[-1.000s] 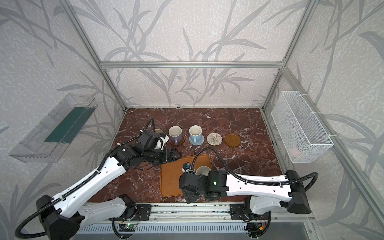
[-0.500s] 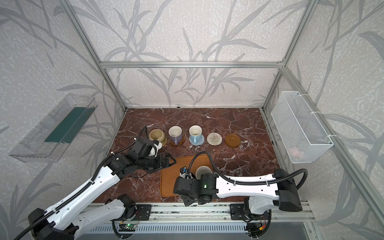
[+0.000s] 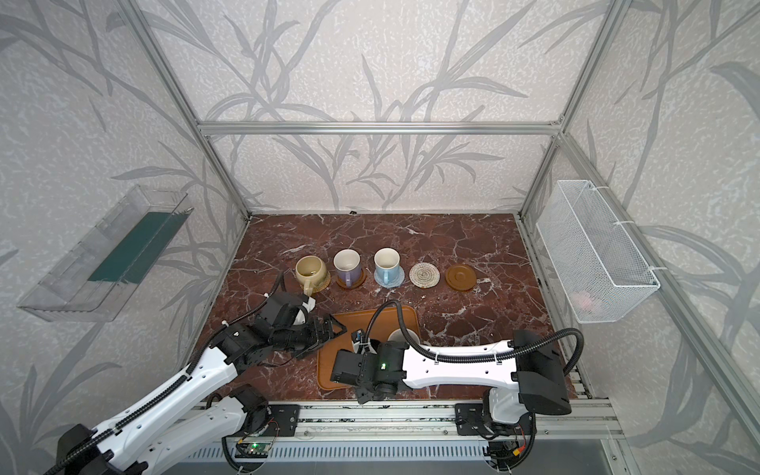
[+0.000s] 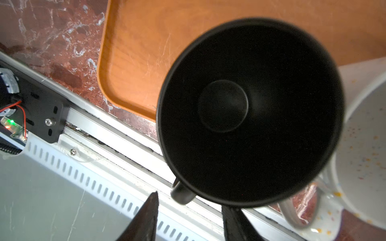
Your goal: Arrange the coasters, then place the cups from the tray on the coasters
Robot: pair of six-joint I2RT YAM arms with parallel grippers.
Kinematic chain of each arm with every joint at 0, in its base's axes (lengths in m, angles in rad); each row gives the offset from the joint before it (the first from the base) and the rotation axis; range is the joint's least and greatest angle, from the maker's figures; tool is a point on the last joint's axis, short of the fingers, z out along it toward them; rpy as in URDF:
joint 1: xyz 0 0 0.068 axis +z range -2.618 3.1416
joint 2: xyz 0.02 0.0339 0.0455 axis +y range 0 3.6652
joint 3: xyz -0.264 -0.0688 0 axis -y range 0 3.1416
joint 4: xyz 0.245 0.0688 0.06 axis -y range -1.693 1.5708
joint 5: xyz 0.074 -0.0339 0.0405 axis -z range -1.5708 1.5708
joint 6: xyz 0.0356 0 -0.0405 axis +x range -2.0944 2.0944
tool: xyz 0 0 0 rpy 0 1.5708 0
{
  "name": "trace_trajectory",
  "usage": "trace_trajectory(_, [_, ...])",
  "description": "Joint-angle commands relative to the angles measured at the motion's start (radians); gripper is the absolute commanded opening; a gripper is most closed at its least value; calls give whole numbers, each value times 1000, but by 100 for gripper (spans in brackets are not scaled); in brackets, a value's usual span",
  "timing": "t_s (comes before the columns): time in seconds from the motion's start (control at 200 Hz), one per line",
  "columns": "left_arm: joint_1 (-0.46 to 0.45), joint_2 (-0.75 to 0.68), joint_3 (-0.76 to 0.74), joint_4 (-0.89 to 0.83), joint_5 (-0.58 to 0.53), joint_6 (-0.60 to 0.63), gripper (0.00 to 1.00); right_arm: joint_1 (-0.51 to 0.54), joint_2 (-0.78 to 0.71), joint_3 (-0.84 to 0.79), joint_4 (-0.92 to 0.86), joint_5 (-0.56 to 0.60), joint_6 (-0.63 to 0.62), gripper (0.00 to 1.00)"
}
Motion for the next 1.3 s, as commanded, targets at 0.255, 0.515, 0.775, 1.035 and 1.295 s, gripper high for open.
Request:
trace_trajectory(0.255, [3, -50, -20, 6, -25, -20, 99, -68, 51, 55, -11, 20, -65, 37])
trace_trajectory(0.515, [4, -76, -30, -3, -45, -28, 99, -103, 79, 59, 30, 2, -94, 39])
trace_trajectory(0.775, [4, -123, -75, 39, -44, -72, 99, -100, 113, 65, 18, 23, -87, 38])
trace_trajectory(1.035, [4, -127, -77, 27, -58, -73, 99, -106, 137, 90, 12, 46, -102, 32])
trace_trajectory(1.295, [4, -142, -82, 26, -69, -84, 99, -111, 174, 107, 17, 33, -118, 26])
